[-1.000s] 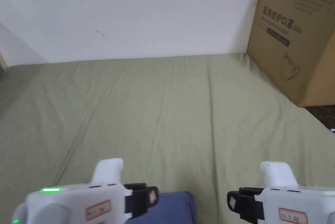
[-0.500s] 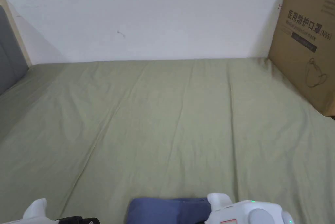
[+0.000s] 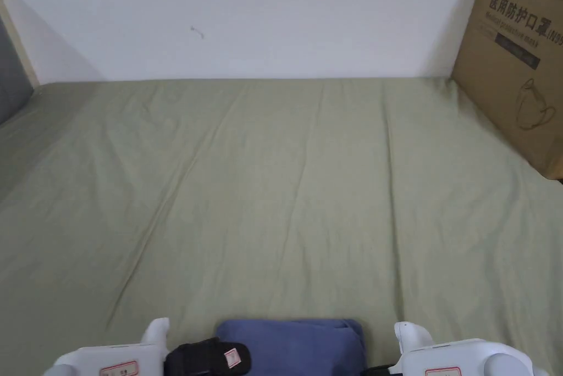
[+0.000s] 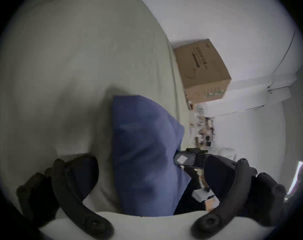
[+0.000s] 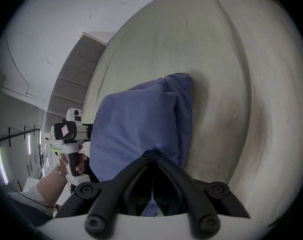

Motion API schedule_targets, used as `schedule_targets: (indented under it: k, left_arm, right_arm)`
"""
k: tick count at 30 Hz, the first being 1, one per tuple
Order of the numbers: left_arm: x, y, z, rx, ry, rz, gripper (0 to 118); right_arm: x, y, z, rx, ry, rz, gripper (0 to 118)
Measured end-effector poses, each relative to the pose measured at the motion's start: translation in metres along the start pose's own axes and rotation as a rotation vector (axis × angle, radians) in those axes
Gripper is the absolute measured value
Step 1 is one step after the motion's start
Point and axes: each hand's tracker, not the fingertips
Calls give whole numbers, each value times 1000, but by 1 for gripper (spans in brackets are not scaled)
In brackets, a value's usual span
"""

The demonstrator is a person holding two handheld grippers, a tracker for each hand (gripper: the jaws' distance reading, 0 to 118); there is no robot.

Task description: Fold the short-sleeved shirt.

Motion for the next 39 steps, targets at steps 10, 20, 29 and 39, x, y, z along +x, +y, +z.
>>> schedule_targets:
  k: [10,20,29,39]
  left_arm:
    - [-17,-1,-17,-84,-147,66,22]
    - [27,-7,-6,-9,140,-96,22]
    - [62,35,108,144,315,-269,22]
    - [53,91,176,71,1116,-449,23]
  right_arm:
    - [5,-5,-3,13,36,-65,0]
    - [-22,-9,7,51,-62,20,0]
    - [-47,-13,47,140,-50,47,0]
    - [-58,-22,55,133,-174,129,0]
